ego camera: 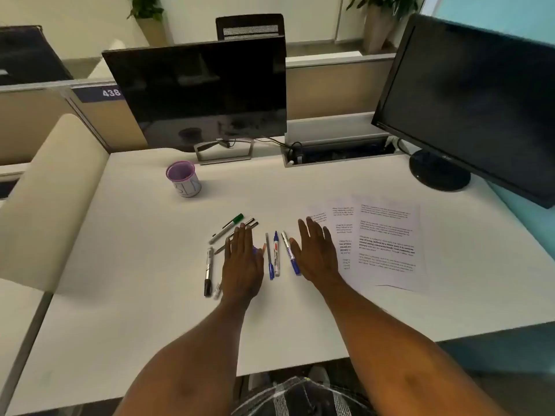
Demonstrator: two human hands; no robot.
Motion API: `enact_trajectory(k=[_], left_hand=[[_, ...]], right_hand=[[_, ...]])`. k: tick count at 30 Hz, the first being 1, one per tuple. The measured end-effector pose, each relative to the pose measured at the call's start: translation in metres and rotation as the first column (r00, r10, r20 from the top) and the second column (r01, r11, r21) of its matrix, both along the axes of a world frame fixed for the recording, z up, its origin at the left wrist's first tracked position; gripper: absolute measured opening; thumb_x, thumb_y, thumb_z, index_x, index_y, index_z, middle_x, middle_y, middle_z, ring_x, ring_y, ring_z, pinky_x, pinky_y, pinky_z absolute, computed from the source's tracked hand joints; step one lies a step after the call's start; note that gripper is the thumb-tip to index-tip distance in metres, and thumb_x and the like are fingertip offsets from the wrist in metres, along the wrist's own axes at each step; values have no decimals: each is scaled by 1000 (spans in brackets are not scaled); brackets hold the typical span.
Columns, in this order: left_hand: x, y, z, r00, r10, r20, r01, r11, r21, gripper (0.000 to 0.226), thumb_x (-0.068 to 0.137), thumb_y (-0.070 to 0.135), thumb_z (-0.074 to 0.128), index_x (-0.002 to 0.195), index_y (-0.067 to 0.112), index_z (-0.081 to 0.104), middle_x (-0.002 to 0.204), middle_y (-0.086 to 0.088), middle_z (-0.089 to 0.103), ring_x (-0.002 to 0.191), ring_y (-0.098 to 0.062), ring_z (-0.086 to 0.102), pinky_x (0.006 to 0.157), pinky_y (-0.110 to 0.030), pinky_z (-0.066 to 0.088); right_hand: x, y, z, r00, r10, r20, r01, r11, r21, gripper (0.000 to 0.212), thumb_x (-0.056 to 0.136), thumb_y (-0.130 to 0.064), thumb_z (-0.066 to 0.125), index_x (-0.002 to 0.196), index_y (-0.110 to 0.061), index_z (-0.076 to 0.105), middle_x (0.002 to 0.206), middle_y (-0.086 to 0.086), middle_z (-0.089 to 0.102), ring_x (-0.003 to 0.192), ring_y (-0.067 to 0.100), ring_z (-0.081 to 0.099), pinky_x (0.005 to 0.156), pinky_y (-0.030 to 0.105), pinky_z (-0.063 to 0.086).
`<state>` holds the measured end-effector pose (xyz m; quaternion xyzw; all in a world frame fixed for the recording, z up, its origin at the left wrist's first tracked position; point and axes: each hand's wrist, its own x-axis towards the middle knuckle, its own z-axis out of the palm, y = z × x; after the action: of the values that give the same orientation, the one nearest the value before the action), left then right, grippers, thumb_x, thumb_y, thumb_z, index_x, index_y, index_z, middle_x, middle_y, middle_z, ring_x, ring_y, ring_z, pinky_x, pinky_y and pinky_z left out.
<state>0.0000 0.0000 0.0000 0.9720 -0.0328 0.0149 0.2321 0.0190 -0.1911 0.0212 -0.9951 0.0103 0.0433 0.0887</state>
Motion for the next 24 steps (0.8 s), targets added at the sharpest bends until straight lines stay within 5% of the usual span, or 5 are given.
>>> enact_trajectory(k=[24], left_hand=[[32,42,-19,992,32,-120,-26,998,49,64,112,39,26,168,16,3,177,-1,-3,163,-16,-7,134,-42,1]], right_hand=[[16,49,-47,990,69,-124,-64,997,41,69,107,-54,26,163,-22,1,172,5,0,159,25,3,129,41,8]])
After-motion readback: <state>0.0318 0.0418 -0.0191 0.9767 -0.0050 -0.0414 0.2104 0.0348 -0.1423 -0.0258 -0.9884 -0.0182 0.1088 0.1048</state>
